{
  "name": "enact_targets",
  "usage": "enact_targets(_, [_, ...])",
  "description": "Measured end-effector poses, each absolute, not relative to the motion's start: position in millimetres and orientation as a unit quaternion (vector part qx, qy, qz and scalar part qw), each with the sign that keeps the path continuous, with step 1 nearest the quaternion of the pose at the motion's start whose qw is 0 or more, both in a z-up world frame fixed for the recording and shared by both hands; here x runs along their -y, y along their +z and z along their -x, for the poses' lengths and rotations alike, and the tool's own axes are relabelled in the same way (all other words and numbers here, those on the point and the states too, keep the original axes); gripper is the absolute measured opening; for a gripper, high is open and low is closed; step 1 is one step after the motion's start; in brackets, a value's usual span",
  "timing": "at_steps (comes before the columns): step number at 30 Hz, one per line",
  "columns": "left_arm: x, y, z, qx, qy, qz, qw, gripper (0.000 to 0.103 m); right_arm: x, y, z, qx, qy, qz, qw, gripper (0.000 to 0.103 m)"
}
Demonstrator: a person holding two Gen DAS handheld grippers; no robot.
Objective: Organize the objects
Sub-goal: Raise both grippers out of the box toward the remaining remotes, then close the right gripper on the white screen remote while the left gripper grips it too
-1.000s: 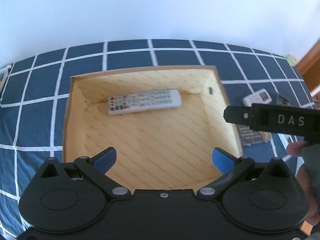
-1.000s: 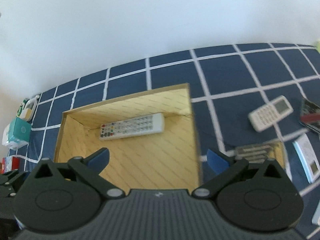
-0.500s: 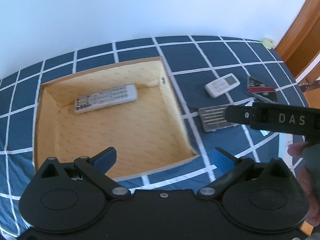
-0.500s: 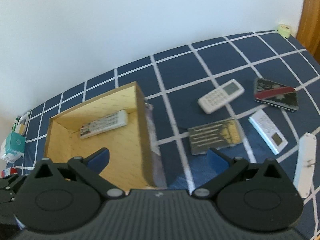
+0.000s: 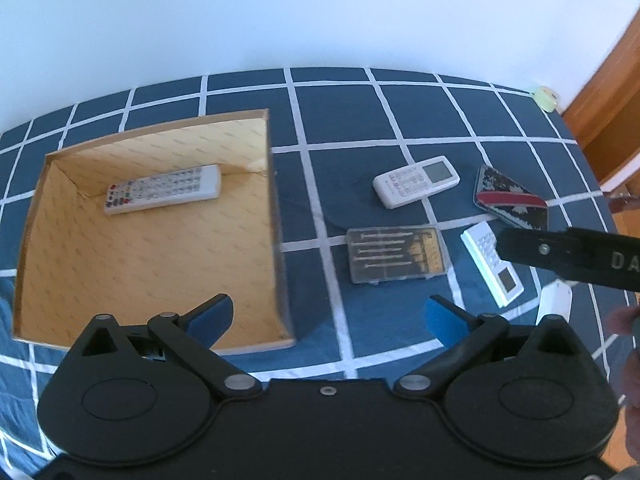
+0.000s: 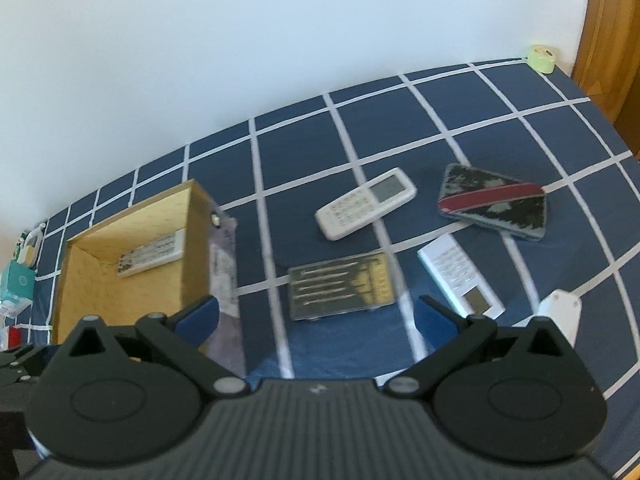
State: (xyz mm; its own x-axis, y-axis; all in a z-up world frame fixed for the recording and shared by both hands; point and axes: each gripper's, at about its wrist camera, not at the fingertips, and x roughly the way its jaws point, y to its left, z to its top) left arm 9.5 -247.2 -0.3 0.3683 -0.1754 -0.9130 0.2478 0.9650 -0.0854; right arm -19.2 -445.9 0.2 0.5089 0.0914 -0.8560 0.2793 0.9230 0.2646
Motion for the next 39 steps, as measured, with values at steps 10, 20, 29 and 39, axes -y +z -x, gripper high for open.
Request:
enact_targets(10, [291.6, -17.5, -27.3, -0.556, -0.063, -0.007, 0.828, 0.103, 517.4, -7.8, -8.2, -0.511, -0.012, -0.160, 0.845, 0.103])
enact_targets(20, [320.2, -46.1, -48.1, -0.582, -0.010, 0.026, 0.813, 0.103, 552.4, -25.9, -50.9, -0.543, 0.047, -0.116, 0.830, 0.103])
enact_targets(29, [347.9, -72.9, -84.7, -0.600, 0.000, 0.018, 0.799, 0.103, 564.5, -51.0, -108.6, -0.563, 0.081, -0.092, 0.817, 0.103])
enact_targets(39, [359.3, -111.2, -129.0, -0.622, 0.019, 0.037, 0.782, 0.103, 569.3, -98.2, -171.8, -0.591, 0.105, -0.078, 0.796, 0.103])
